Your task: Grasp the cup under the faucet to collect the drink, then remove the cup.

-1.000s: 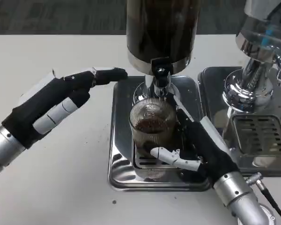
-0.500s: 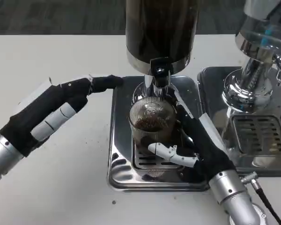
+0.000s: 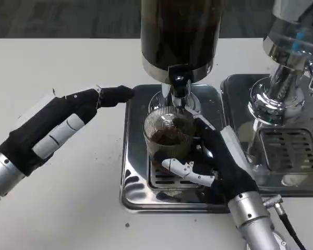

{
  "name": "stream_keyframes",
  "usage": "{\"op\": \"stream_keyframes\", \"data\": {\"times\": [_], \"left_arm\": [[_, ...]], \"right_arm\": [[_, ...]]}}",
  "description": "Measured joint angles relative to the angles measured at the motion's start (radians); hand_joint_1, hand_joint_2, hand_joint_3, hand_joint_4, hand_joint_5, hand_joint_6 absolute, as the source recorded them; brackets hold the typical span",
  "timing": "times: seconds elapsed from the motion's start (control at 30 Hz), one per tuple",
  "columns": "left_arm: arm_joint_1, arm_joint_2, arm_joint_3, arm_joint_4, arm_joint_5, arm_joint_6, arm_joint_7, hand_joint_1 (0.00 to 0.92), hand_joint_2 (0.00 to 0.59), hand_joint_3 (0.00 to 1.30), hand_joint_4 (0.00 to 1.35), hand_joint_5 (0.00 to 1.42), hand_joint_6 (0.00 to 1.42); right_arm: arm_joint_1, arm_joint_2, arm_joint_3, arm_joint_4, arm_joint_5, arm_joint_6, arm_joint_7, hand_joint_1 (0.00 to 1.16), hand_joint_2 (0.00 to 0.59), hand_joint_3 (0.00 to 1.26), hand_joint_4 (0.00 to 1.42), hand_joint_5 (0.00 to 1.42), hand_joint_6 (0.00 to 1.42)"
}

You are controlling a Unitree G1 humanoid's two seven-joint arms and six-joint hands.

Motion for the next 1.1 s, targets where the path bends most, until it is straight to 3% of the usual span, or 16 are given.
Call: {"op": "stream_keyframes", "data": {"times": [0.23,0.67,1.1], "left_arm": [[0.004,0.001,0.001,0.000,0.000,0.000,0.000,0.000,0.196,0.32,0.24,0.20,0.17],[0.006,0.003,0.013,0.000,0.000,0.002,0.001,0.000,0.199,0.31,0.25,0.21,0.19],[0.005,0.003,0.016,0.001,0.001,0.004,0.001,0.000,0.202,0.30,0.25,0.22,0.19]], "right_arm": [[0.021,0.028,0.019,0.021,-0.078,-0.026,-0.162,0.71,0.217,0.32,0.44,0.59,0.94],[0.017,0.035,0.042,0.084,-0.135,-0.081,-0.302,0.73,0.212,0.42,0.57,0.74,1.11],[0.048,0.032,0.047,0.089,-0.189,-0.096,-0.439,0.73,0.225,0.48,0.63,0.80,1.18]]}}
